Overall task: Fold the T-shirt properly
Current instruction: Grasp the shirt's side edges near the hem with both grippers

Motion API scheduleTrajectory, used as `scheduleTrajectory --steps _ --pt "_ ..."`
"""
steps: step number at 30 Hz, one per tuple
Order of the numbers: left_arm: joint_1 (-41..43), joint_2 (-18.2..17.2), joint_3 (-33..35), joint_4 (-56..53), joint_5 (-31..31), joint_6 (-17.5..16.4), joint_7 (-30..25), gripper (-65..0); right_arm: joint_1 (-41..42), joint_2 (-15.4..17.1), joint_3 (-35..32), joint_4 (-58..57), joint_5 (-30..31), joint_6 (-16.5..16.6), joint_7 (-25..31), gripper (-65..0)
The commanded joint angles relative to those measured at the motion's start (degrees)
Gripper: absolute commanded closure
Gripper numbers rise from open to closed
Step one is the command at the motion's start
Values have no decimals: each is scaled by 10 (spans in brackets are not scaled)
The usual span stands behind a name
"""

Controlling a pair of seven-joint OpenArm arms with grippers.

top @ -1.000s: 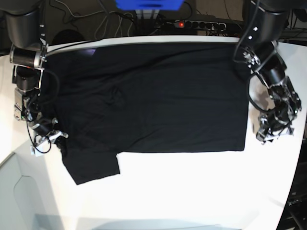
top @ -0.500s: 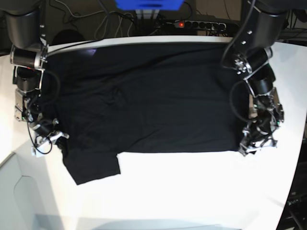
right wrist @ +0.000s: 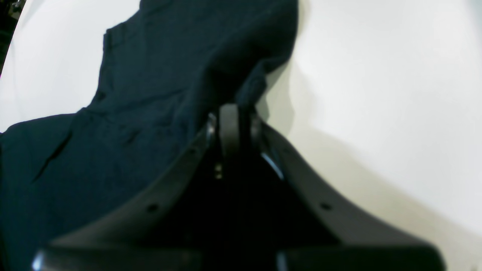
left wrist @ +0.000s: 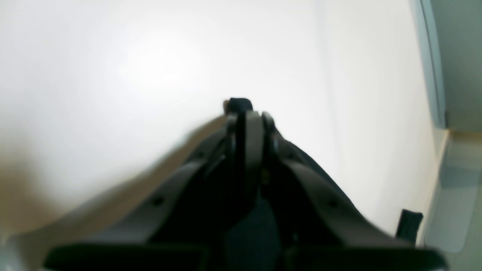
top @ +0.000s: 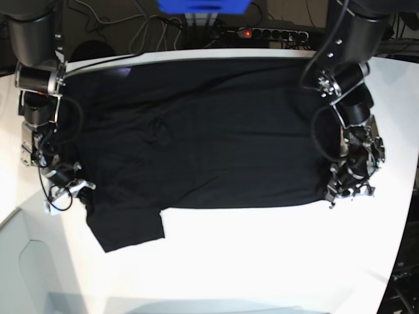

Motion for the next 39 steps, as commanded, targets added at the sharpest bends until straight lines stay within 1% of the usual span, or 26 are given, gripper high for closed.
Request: scheduleTrajectory --steps 1,3,8,11,13,15,17,24,29,35,37,39 --pt "-3 -8 2 -3 33 22 19 -18 6 4 -3 1 -20 -2 -25 0" --pt "-6 -10 2 1 33 22 18 0 8 4 -3 3 -20 -2 -25 0" --pt "-3 -14 3 76 36 22 23 0 10 4 -3 49 -20 -2 -28 0" --pt "-4 -14 3 98 36 22 23 0 11 4 -3 65 -20 -2 -28 0" --pt "-4 -14 4 104 36 22 24 0 11 4 -3 77 -20 -4 -28 0" --pt "-5 -16 4 104 36 22 24 0 11 4 -3 90 -20 -29 -28 0" --pt "-5 -18 4 104 36 22 24 0 11 4 -3 95 -20 -40 -27 0" --pt "-25 -20 5 103 37 22 24 0 43 4 -1 97 -20 -41 -25 0" --pt "-52 -31 7 100 37 22 24 0 54 6 0 97 -20 -41 -25 0" --pt "-57 -45 75 103 33 22 26 0 52 13 2 97 -17 -41 -26 0" --pt "-54 -47 82 104 33 22 41 0 38 26 3 97 -16 -41 -26 0" --pt "-44 -47 82 125 33 19 47 0 28 29 4 97 -16 -41 -26 0"
